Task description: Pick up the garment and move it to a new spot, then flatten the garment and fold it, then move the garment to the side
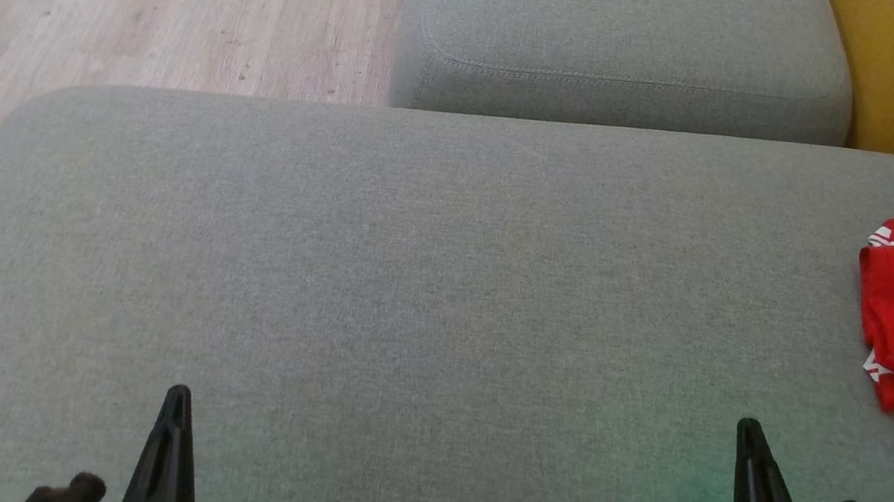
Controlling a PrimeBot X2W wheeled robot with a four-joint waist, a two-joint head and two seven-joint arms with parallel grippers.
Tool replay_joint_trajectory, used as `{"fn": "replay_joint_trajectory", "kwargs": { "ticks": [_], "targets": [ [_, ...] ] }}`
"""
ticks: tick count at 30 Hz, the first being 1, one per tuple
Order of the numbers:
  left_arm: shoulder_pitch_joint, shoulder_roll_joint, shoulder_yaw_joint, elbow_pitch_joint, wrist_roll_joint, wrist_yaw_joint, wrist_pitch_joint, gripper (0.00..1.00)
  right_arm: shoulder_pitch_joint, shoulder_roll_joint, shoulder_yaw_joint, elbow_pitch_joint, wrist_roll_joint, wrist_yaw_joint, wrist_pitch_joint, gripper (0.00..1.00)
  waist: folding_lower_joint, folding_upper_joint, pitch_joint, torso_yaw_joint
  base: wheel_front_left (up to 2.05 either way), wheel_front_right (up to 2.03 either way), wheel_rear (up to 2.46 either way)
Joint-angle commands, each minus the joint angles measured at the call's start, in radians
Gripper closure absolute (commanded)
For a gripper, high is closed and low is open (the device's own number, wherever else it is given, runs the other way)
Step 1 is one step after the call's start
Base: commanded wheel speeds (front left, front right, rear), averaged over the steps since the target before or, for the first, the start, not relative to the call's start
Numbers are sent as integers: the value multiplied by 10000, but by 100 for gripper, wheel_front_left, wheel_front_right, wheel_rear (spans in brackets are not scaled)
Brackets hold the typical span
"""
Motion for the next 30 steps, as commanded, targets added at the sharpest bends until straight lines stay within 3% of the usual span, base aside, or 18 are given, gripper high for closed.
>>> {"fn": "replay_joint_trajectory", "kwargs": {
  "ticks": [1,30],
  "targets": [
    [-451,96,189,-244,-316,-66,62,100,-524,-132,-60,-293,360,-1,46,100,-1,-1,5,-6,0,0,0],
    [-1198,218,676,249,-3901,-449,805,100,-1078,-240,-319,-153,4192,-3,798,100,-1,-1,114,-136,0,0,0]
  ]
}}
